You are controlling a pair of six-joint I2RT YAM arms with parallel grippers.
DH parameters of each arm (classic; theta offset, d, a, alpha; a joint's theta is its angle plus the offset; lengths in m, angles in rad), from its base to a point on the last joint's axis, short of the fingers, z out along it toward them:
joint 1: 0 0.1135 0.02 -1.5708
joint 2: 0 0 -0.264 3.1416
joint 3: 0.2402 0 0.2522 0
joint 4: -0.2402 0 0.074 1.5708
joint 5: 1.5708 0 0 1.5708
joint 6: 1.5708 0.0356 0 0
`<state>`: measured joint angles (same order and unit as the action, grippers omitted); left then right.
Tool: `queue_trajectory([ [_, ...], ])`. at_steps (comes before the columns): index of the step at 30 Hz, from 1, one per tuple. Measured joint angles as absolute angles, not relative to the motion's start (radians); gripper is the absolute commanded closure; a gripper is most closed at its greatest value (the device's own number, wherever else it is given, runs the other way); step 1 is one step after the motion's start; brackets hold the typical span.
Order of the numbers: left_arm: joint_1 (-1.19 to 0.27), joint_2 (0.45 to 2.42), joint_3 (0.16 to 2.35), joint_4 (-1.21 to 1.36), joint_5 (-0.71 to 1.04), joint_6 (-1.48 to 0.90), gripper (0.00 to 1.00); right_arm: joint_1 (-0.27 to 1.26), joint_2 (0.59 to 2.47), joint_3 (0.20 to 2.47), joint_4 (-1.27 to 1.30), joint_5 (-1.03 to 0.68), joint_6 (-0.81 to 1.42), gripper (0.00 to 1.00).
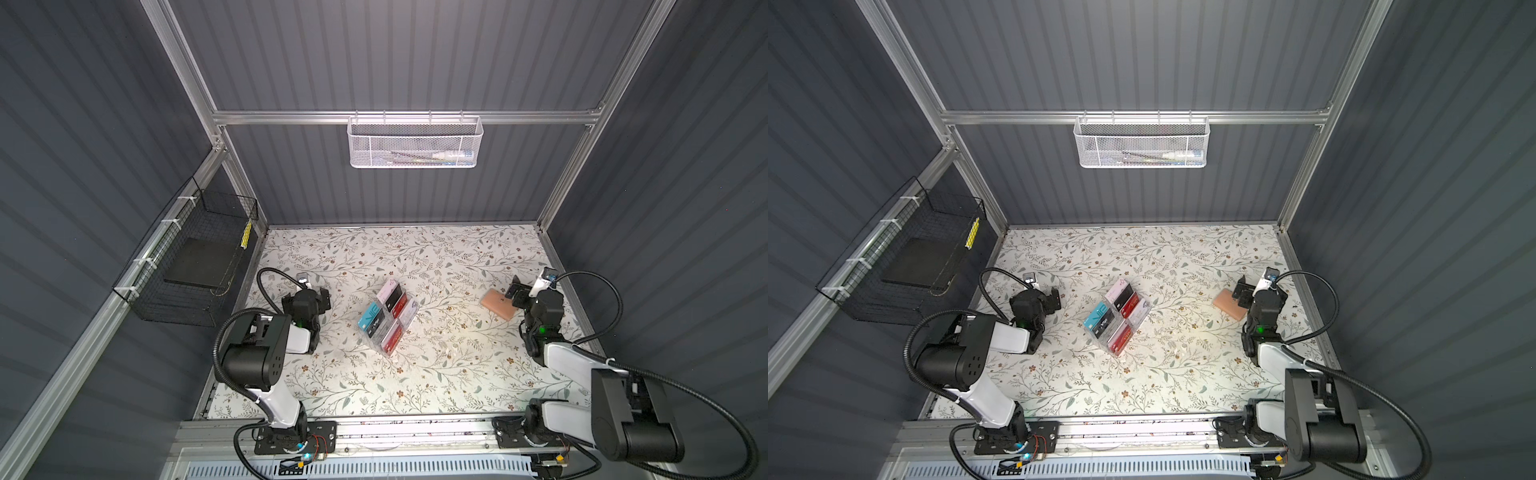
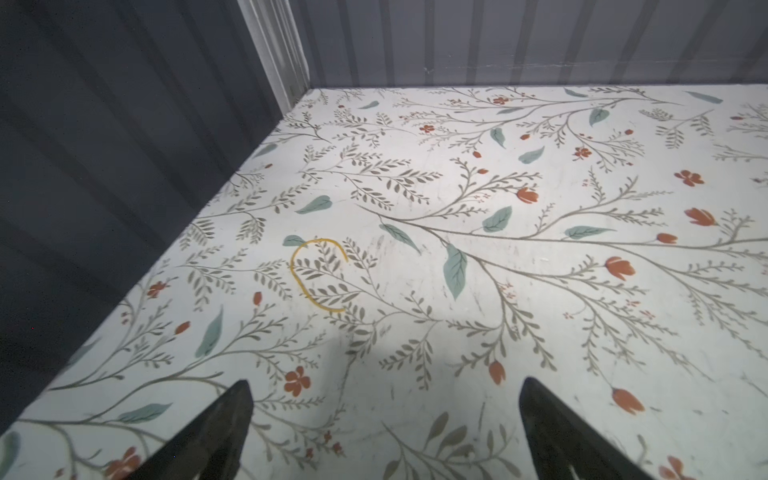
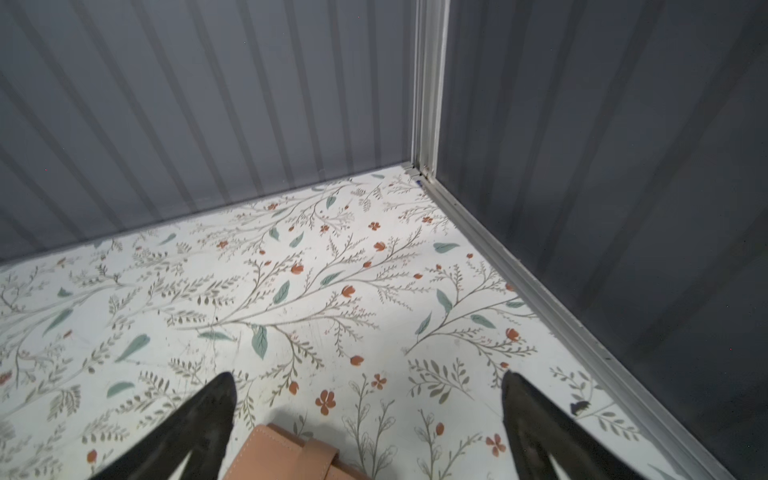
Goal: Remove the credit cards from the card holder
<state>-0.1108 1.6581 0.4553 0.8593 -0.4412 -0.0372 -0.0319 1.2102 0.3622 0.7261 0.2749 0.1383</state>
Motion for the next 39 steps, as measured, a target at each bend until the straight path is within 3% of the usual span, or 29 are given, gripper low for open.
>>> queue_trajectory([
  [7, -0.110, 1.336, 0.543, 0.531, -0.484, -0.190, 0.00, -0.033, 1.047, 0.398, 0.572, 0.230, 0.300, 0.01],
  [13, -0.110, 1.201, 0.666, 0.183, -0.336, -0.426, 0.00, 0.008, 1.032, 0.426, 0.487, 0.022, 0.318, 0.01],
  [17, -0.110, 1.155, 0.646, 0.038, -0.201, -0.559, 0.00, 0.158, 1.090, 0.495, 0.415, -0.020, 0.251, 0.01],
  [28, -0.110, 1.010, 0.486, -0.112, 0.128, -0.751, 0.00, 0.534, 1.382, 0.677, 0.292, -0.086, 0.040, 0.01],
  [39, -0.110, 0.916, 0.316, -0.051, 0.344, -0.857, 0.00, 0.680, 1.588, 0.819, 0.229, -0.051, 0.025, 0.01],
])
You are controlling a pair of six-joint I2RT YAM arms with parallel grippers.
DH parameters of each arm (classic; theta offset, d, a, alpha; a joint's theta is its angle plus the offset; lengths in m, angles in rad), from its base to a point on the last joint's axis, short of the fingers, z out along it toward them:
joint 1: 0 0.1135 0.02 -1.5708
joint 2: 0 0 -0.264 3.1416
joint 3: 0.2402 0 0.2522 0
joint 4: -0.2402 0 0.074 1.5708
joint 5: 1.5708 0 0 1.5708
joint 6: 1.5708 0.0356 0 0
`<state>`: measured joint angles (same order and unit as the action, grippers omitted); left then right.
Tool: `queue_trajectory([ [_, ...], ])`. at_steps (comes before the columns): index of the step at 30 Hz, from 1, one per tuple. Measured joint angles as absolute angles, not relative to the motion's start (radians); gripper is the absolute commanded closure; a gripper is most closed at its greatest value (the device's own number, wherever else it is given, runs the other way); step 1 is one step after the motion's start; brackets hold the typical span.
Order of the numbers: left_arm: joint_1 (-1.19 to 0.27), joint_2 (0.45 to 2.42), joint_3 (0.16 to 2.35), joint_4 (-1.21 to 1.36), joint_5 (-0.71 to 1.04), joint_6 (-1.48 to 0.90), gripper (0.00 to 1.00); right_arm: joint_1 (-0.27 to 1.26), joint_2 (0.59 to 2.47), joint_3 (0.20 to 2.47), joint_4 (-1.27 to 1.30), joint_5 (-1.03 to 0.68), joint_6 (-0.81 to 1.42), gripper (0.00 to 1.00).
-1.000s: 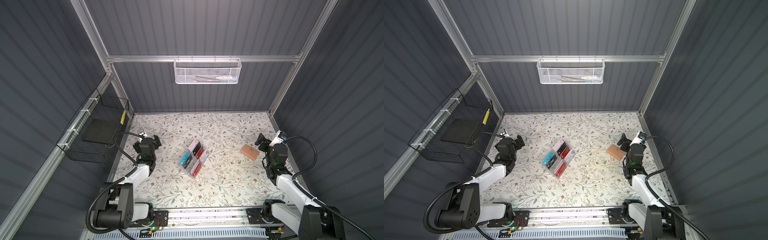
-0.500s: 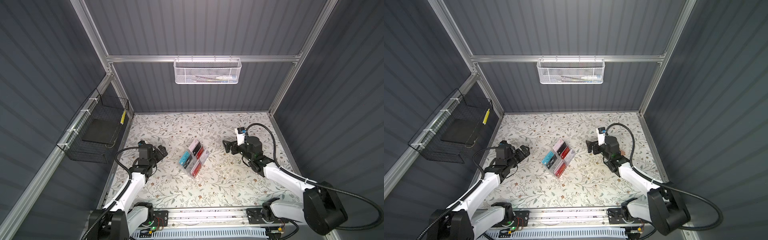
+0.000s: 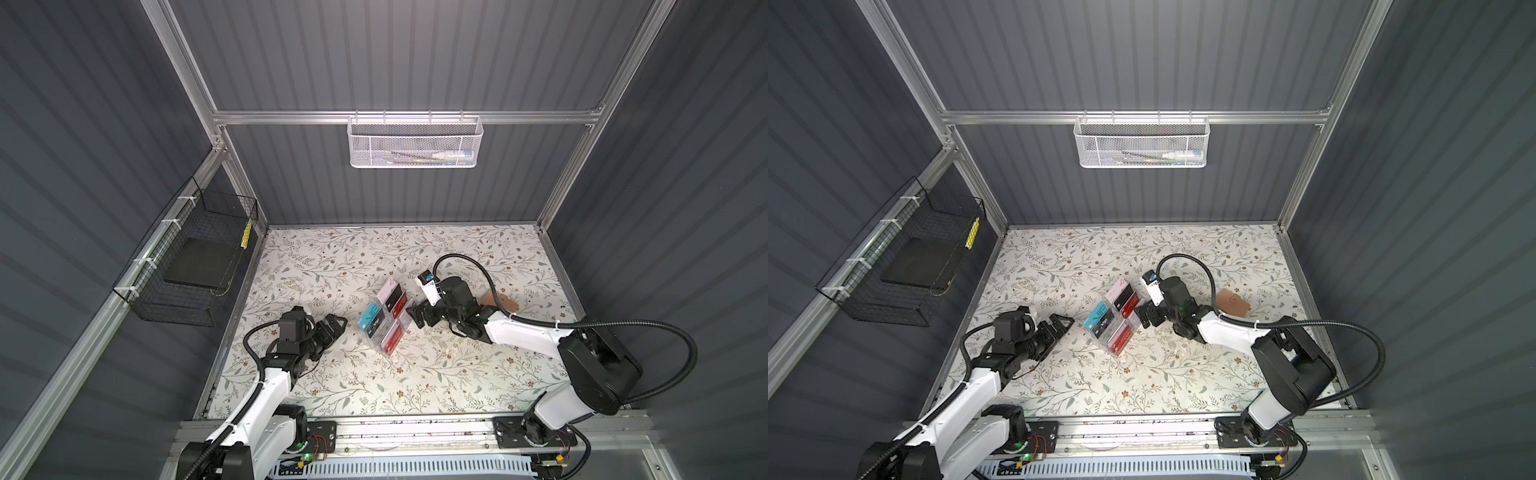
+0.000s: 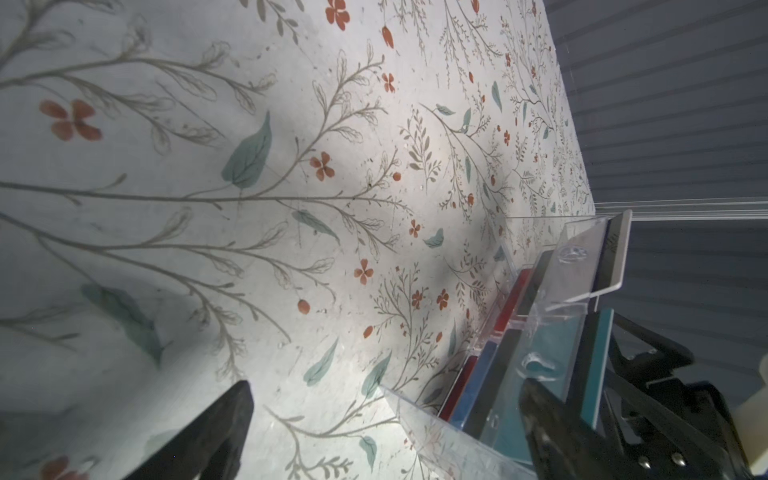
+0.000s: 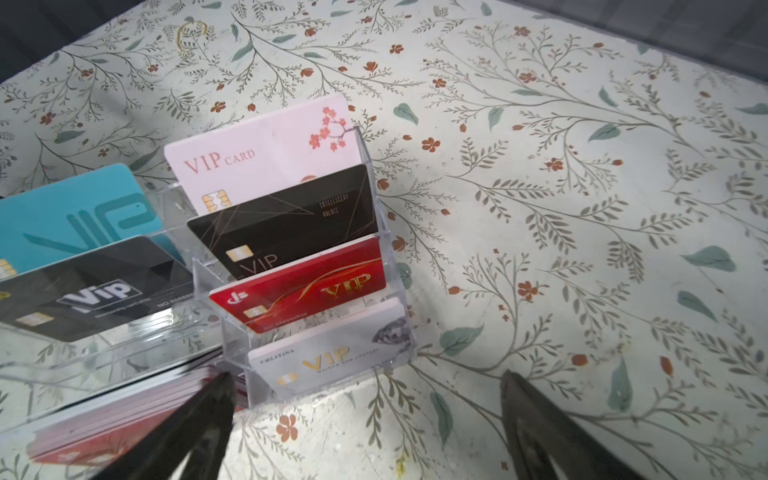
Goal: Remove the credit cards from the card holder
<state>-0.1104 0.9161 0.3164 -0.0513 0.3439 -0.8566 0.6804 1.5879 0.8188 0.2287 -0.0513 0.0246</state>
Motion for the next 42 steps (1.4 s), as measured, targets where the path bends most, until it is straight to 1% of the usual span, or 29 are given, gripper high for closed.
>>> queue_trajectory([
  [14, -0.111, 0.930, 0.300, 0.050, 0.413, -0.893, 0.00, 0.682, 1.822, 1.058, 0.094, 0.107, 0.062, 0.01],
  [25, -0.112, 0.933, 0.300, 0.060, 0.422, -0.893, 0.00, 0.683, 1.935, 1.233, -0.035, 0.234, 0.097, 0.01],
  [33, -0.112, 0.929, 0.300, 0.061, 0.430, -0.892, 0.00, 0.675, 1.988, 1.331, -0.126, 0.311, 0.143, 0.01],
  [42, -0.138, 0.892, 0.300, 0.060, 0.437, -0.895, 0.00, 0.612, 1.991, 1.343, -0.175, 0.367, 0.249, 0.01],
])
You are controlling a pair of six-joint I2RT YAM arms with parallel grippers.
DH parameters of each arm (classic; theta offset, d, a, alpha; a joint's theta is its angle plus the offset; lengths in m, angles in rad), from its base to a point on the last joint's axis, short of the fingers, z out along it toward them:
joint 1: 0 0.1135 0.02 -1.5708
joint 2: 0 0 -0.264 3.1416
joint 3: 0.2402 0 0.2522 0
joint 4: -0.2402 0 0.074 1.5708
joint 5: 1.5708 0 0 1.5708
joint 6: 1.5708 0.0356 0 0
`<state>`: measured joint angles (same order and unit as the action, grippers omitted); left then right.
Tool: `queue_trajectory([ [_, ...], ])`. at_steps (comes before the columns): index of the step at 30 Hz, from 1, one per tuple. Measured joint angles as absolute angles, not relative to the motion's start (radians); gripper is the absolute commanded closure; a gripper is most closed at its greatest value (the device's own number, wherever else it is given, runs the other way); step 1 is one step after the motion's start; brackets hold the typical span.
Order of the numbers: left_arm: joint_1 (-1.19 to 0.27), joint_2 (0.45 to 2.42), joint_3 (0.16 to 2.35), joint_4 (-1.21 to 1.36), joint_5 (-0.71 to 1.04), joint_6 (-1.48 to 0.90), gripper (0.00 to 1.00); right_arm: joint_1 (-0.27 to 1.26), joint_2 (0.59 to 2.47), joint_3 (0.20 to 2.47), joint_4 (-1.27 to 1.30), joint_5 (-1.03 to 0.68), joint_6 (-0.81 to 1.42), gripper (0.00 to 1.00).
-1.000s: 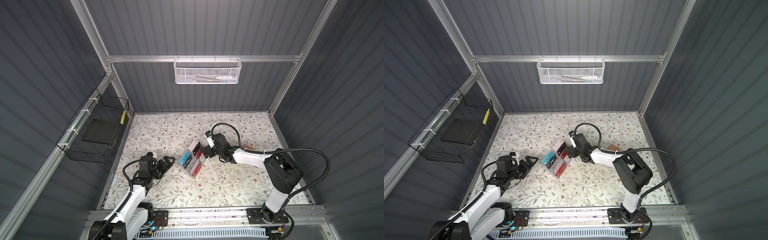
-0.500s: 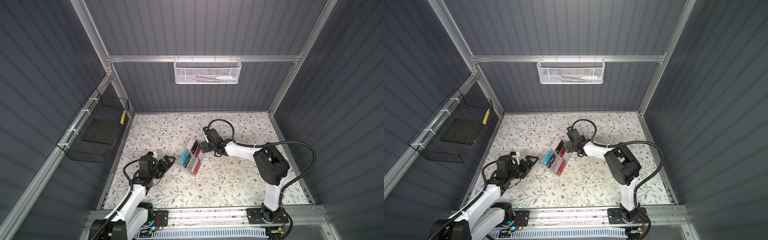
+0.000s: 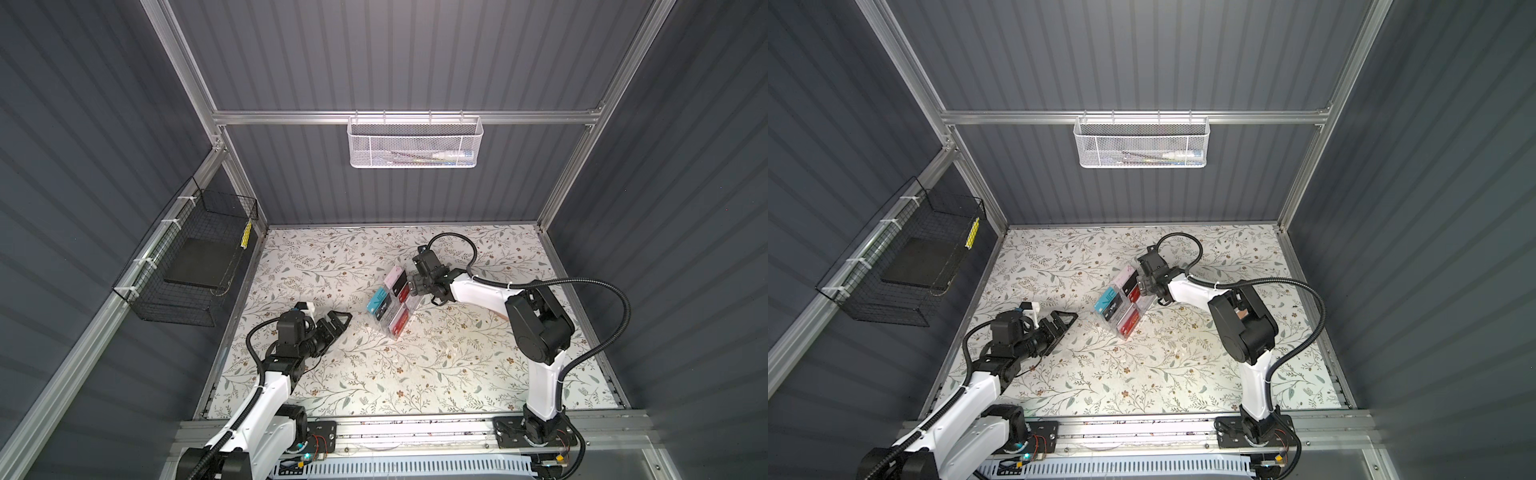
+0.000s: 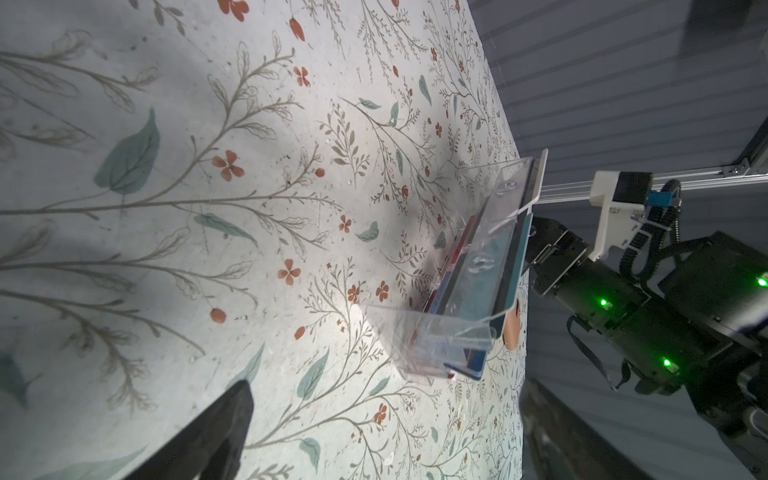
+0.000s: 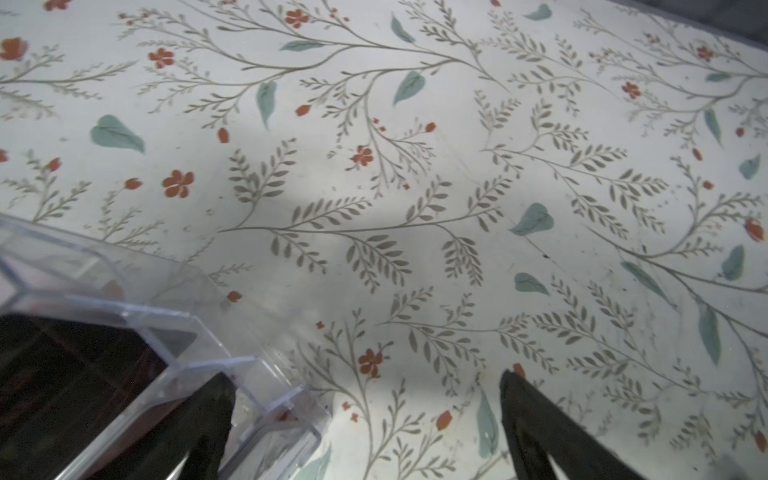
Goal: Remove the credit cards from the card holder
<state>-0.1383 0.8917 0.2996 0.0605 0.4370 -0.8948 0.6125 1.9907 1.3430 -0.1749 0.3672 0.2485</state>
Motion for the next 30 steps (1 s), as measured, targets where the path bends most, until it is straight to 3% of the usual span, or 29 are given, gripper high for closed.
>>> queue_trajectory([
  [10, -0.306, 0.991, 0.296, 0.146, 0.400, -0.929, 0.00, 0.568, 1.889, 1.227, -0.173, 0.362, 0.310, 0.01],
  [20, -0.413, 1.282, 0.424, 0.355, 0.373, -0.971, 0.00, 0.558, 1.723, 1.108, -0.114, 0.185, 0.299, 0.01],
  [30, -0.503, 1.412, 0.495, 0.490, 0.333, -1.000, 0.00, 0.500, 1.734, 1.041, 0.004, 0.006, 0.295, 0.01],
])
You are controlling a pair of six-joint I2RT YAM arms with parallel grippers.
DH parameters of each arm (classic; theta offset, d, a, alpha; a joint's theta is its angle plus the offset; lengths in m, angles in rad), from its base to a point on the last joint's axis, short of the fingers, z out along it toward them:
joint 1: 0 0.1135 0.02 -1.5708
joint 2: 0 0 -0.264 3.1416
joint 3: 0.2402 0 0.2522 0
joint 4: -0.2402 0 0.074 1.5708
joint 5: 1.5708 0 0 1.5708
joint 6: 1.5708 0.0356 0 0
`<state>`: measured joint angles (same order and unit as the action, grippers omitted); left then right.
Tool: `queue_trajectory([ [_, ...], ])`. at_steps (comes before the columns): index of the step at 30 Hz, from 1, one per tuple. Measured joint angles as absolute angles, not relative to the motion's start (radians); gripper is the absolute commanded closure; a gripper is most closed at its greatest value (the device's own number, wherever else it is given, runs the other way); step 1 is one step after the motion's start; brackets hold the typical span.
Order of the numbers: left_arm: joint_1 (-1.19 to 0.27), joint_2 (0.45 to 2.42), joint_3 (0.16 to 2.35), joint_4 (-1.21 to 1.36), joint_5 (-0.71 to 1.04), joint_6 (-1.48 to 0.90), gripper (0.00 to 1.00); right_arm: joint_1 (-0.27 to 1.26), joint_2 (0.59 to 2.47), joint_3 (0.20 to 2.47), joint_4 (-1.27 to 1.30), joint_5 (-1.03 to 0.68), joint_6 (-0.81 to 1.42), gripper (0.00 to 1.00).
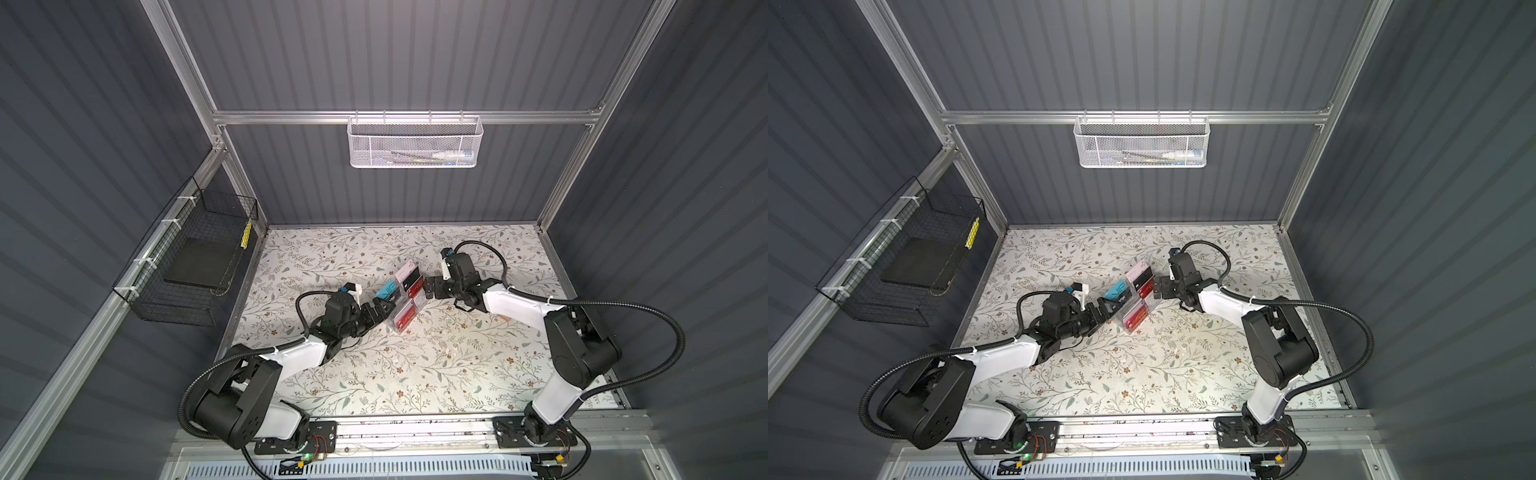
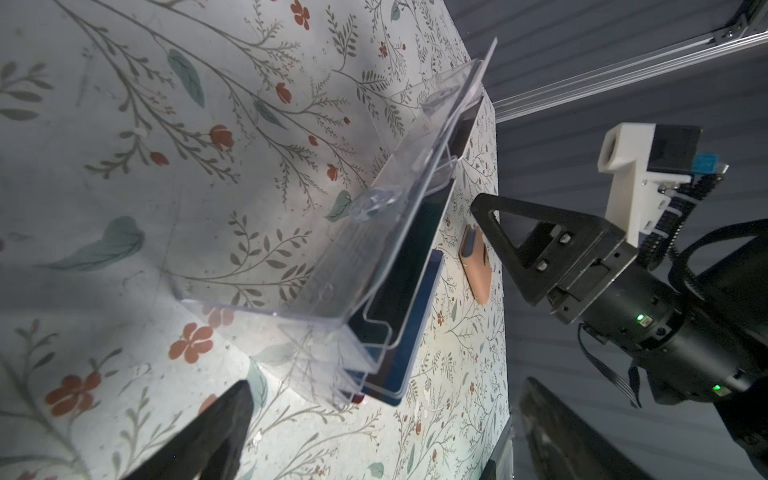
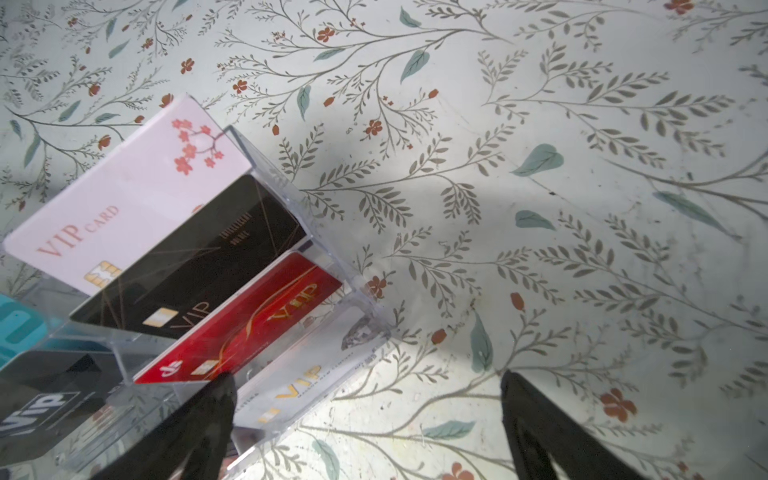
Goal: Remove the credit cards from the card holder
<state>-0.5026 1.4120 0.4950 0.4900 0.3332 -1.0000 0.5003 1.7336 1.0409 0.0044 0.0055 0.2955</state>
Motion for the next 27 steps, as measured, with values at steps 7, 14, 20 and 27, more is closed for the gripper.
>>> queue_trajectory([
  [7, -0.503, 1.452, 0.540, 0.503, 0.306, -1.007, 0.00, 0.500, 1.813, 1.042, 0.064, -0.079, 0.295, 0.01],
  [14, -0.503, 1.508, 0.610, 0.510, 0.298, -1.007, 0.00, 0.480, 1.828, 1.042, 0.130, -0.156, 0.299, 0.01],
  [20, -0.503, 1.560, 0.669, 0.510, 0.290, -1.003, 0.00, 0.468, 1.834, 1.042, 0.175, -0.201, 0.308, 0.01],
  [27, -0.503, 1.631, 0.723, 0.508, 0.287, -0.997, 0.00, 0.466, 1.840, 1.004, 0.224, -0.221, 0.340, 0.01],
])
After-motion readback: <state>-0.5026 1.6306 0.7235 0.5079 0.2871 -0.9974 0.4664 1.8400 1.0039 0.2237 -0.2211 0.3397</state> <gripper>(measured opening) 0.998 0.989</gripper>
